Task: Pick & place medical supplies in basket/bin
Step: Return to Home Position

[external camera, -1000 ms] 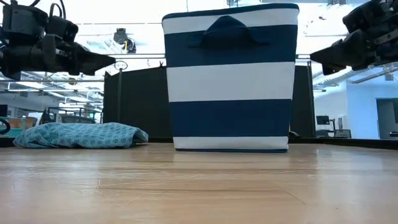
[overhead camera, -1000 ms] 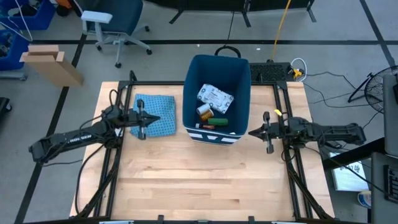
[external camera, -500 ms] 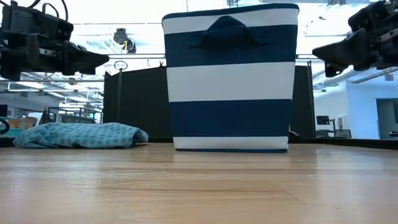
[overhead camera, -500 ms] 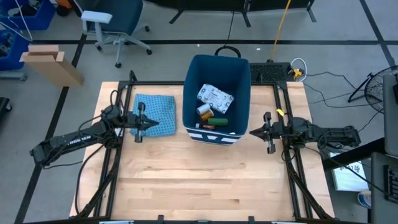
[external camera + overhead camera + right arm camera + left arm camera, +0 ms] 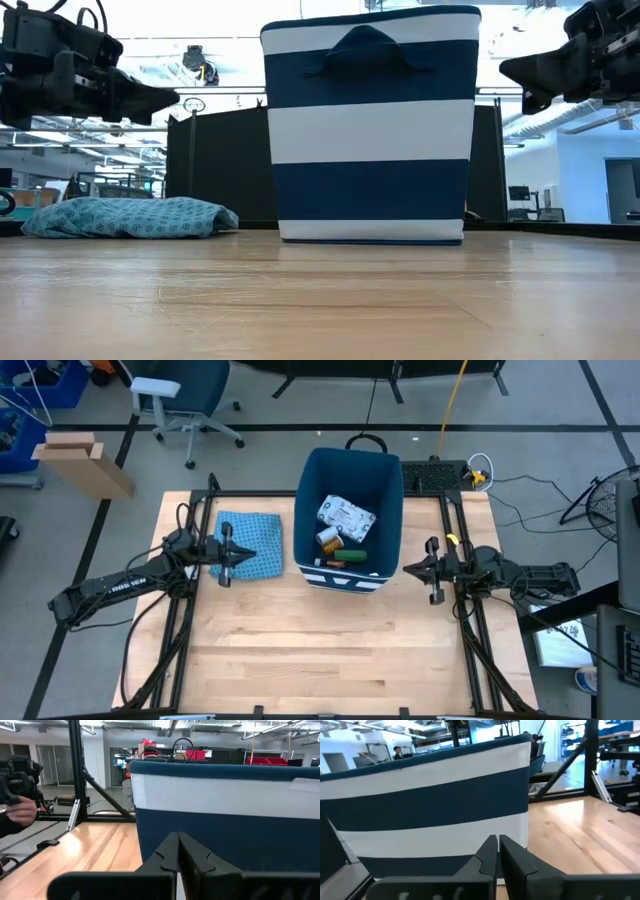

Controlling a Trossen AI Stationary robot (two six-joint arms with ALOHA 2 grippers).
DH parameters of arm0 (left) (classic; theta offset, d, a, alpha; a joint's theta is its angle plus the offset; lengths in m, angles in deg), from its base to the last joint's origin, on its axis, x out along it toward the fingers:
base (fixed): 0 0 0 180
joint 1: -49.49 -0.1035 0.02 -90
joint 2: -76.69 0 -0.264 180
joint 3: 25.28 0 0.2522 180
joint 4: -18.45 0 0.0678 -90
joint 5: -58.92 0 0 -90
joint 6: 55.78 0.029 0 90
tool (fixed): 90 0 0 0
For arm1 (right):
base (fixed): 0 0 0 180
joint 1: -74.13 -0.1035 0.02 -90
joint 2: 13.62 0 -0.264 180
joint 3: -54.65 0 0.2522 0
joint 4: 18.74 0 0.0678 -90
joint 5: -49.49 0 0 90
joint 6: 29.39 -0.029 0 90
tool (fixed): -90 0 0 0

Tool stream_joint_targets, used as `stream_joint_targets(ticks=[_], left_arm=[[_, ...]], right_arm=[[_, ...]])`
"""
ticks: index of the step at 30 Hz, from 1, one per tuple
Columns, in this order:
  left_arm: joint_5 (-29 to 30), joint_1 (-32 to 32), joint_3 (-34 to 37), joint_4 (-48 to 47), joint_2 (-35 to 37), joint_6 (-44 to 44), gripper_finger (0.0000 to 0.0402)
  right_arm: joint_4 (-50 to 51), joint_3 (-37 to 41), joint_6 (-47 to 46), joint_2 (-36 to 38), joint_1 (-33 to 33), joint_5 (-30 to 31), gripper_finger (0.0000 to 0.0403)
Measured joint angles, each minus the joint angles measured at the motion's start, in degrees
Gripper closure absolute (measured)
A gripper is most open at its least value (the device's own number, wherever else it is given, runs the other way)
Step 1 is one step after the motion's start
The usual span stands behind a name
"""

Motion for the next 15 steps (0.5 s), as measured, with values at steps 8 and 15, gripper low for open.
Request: stream_joint_targets(ticks=[8, 15], left_arm=[[0.3, 0.0, 0.0, 0.0, 0.0, -0.2, 0.0384], [0.3, 0.0, 0.0, 0.0, 0.0, -0.3, 0.0398]], right_arm=[[0.1, 0.1, 0.0, 0.0, 0.0, -0.1, 0.0403], [0.1, 0.2, 0.0, 0.0, 0.0, -0.1, 0.0403]])
